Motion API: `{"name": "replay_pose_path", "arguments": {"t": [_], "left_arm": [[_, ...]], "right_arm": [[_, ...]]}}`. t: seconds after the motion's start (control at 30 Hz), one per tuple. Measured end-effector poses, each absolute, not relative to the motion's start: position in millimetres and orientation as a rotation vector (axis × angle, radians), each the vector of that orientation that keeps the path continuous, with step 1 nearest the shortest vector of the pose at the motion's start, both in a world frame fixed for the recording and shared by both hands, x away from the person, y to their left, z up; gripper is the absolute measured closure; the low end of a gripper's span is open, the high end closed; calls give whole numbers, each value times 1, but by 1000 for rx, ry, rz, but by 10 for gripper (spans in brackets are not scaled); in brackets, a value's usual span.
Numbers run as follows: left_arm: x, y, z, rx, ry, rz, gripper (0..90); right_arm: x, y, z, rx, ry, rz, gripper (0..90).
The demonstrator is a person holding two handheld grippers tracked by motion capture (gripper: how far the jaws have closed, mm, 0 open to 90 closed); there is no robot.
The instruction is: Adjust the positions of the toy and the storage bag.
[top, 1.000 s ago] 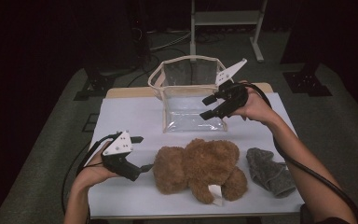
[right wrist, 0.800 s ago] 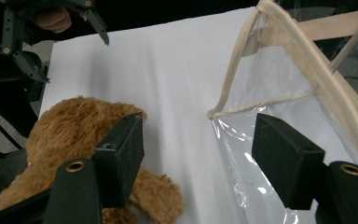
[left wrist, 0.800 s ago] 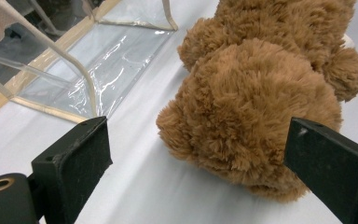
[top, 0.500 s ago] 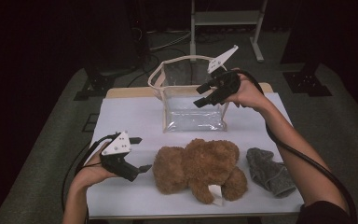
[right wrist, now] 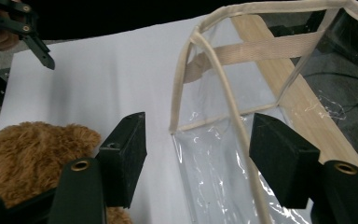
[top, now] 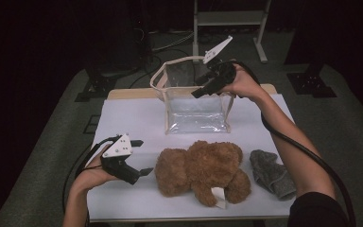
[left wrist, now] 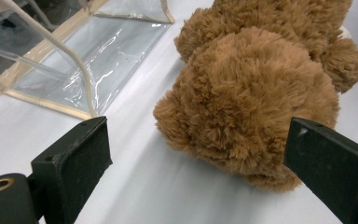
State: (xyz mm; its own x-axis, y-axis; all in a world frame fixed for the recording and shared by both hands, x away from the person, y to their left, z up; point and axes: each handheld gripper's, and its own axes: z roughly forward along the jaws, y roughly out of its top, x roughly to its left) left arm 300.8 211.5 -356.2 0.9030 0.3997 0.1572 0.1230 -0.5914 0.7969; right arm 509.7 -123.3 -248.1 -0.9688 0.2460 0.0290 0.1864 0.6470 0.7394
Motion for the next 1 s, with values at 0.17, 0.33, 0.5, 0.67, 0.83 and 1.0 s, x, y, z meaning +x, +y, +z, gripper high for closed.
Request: {"name": "replay_pose_path", "arguments": {"t": [0.17, 0.33, 0.5, 0.67, 0.83, 1.0], "left_arm": [[299, 214, -354, 2181, 373, 407, 43], [299, 217, -353, 2180, 376, 413, 43], [299, 215, -354, 2197, 377, 406, 43], [298, 216, -353, 2195, 375, 408, 43], [297, 217, -353, 2191, 381, 410, 43], [297, 217, -353, 2196, 383, 413, 43]], "right_arm": [[521, -120, -252, 391, 2797, 1199, 373], [528, -119, -256, 406, 2803, 1190, 407], [534, -122, -260, 433, 2808, 1171, 444], [534, -121, -265, 441, 2822, 1157, 566], [533, -120, -268, 466, 2848, 1108, 715], [530, -120, -270, 480, 2860, 1087, 827]]}}
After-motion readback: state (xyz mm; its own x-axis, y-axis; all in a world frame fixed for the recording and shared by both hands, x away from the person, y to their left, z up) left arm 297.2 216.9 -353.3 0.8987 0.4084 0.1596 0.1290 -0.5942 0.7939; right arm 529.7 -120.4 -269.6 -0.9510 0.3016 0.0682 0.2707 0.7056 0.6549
